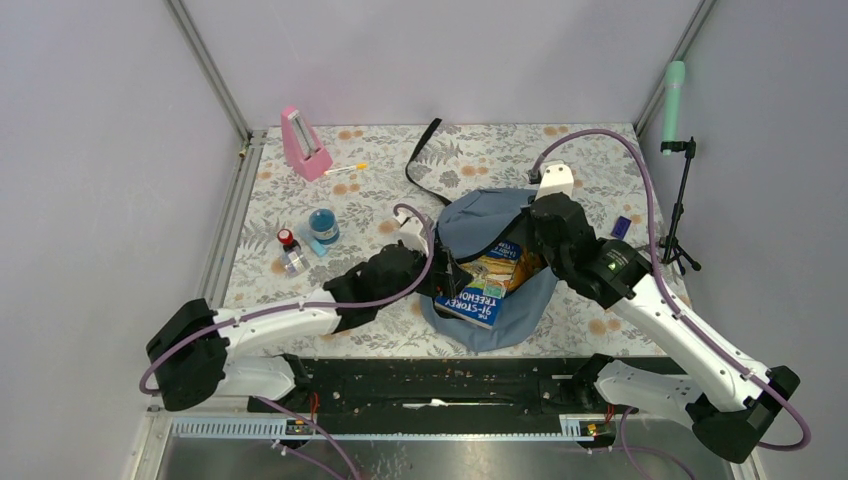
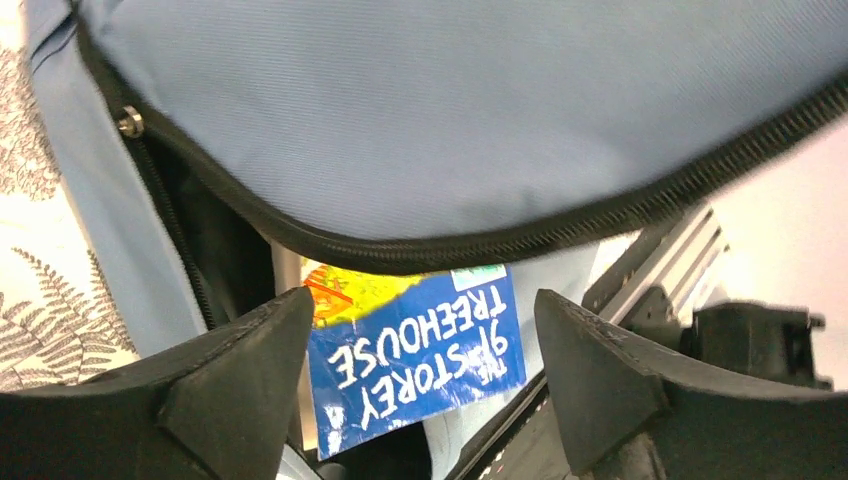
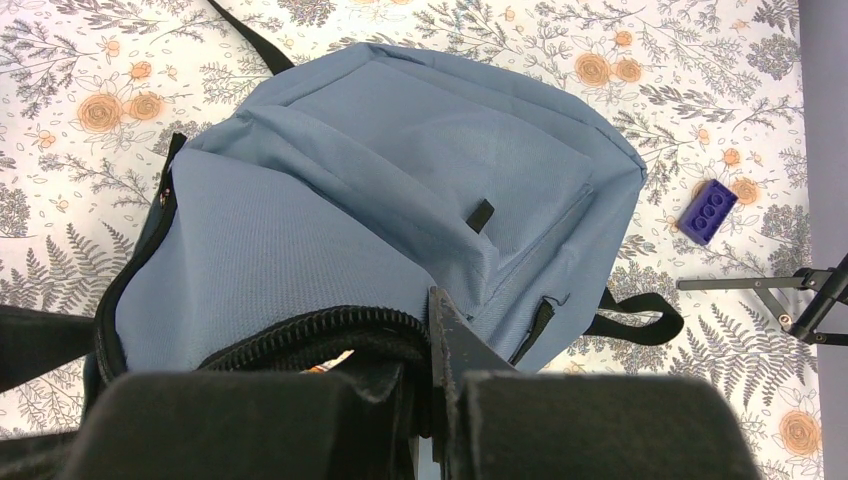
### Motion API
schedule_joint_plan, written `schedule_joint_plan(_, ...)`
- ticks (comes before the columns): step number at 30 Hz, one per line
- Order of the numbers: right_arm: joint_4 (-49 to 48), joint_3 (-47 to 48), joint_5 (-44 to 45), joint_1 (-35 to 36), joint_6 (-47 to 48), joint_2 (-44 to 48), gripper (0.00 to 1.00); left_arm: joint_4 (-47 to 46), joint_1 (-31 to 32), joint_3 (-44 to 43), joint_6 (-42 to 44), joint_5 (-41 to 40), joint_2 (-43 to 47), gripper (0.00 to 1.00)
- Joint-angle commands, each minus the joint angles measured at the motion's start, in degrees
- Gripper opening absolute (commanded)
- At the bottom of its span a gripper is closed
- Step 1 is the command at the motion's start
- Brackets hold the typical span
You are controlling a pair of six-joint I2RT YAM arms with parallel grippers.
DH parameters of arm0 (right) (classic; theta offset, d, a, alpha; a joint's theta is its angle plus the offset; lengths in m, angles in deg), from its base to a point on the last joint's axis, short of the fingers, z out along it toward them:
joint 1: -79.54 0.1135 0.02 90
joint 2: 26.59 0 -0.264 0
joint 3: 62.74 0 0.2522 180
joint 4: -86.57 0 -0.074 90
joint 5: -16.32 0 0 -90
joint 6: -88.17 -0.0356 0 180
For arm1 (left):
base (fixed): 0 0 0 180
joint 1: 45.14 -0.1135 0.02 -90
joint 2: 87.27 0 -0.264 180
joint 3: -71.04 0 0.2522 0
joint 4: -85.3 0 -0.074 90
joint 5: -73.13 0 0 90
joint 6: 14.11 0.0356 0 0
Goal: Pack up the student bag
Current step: Place the book in the student bag.
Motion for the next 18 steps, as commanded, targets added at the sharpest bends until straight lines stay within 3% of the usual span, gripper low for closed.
schedule_joint_plan(1, -5.7, 1.1, 0.3, 0.0, -0.1, 1.3, 0.0, 0.2, 2.3, -1.4, 13.0, 5.1, 2.4, 0.86)
schedule_joint_plan(10, -7.0, 4.0, -0.4, 0.0, 0.9, 1.4, 0.0, -6.4, 9.9, 0.1, 21.5, 16.4, 0.5, 0.87)
schedule_joint_plan(18, -9.1, 9.8, -3.3, 0.0, 1.6, 0.8, 0.0, -7.3, 10.4, -4.5, 25.1, 14.2, -8.7, 0.87)
